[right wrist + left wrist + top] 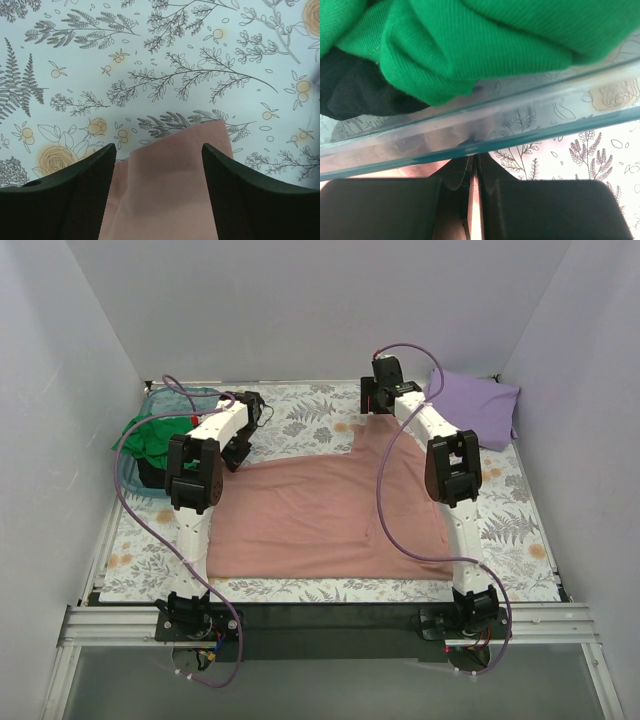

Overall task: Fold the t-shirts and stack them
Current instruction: Fold the tshirt

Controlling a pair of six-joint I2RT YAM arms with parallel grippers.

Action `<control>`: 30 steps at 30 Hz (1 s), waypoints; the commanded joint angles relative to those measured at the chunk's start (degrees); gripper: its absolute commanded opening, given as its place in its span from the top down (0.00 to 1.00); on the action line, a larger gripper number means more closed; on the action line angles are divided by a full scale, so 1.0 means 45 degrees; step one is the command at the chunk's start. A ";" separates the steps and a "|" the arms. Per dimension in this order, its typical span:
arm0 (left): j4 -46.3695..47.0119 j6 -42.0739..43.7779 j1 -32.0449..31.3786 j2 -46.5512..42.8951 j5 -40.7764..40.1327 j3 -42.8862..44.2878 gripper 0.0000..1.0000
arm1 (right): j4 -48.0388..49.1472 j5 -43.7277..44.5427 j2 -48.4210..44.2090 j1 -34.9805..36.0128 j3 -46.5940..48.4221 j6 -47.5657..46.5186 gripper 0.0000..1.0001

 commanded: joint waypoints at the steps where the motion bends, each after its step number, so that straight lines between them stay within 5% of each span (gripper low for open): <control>1: 0.0595 -0.1337 0.0056 -0.0255 0.0585 -0.0224 1.00 | 0.0359 -0.0314 0.0445 -0.0039 0.0642 0.0153 0.31; 10: 0.0731 -0.1279 0.0055 -0.0001 0.0741 -0.0028 1.00 | 0.0457 -0.0237 0.1109 -0.0019 0.0525 0.0349 0.41; 18: 0.0966 -0.1064 0.0075 -0.0040 0.0780 -0.0224 1.00 | 0.0437 0.0935 0.0972 -0.0019 -0.0238 0.0252 0.75; 30: 0.1492 -0.0479 0.0055 -0.0723 0.0839 -0.0712 1.00 | 0.1372 0.1171 -0.1291 -0.0019 -0.1856 -0.0647 0.98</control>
